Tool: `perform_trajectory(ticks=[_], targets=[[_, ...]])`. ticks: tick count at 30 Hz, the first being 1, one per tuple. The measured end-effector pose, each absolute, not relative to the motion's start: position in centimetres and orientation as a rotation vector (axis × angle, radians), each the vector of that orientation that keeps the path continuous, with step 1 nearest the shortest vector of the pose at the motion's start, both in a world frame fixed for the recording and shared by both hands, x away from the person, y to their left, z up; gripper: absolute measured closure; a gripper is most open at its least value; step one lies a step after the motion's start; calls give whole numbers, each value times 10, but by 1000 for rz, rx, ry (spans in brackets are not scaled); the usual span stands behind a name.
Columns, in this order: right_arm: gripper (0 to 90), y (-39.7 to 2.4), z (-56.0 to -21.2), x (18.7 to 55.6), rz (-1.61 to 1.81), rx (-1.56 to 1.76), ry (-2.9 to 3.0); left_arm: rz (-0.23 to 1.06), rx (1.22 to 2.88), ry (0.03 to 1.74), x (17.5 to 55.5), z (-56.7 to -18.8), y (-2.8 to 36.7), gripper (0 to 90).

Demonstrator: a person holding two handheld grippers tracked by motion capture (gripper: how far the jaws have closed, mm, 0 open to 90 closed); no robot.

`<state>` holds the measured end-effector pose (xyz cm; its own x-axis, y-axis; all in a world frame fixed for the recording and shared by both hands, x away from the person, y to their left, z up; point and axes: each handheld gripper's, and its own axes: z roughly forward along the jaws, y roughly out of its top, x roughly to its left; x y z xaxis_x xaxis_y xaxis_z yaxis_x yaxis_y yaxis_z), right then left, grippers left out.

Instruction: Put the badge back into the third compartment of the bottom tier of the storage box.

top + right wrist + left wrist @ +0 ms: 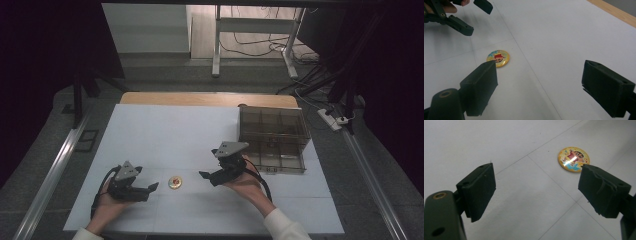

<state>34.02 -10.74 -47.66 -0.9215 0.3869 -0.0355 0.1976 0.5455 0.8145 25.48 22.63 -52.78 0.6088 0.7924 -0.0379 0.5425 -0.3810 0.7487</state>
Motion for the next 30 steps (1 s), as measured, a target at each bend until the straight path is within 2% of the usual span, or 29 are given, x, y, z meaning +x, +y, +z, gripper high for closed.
perform_trajectory(ticks=[30], targets=[[126, -62, -489, 343, 1234, 438, 2689, 427, 2079, 1048, 253, -527, 225, 148]])
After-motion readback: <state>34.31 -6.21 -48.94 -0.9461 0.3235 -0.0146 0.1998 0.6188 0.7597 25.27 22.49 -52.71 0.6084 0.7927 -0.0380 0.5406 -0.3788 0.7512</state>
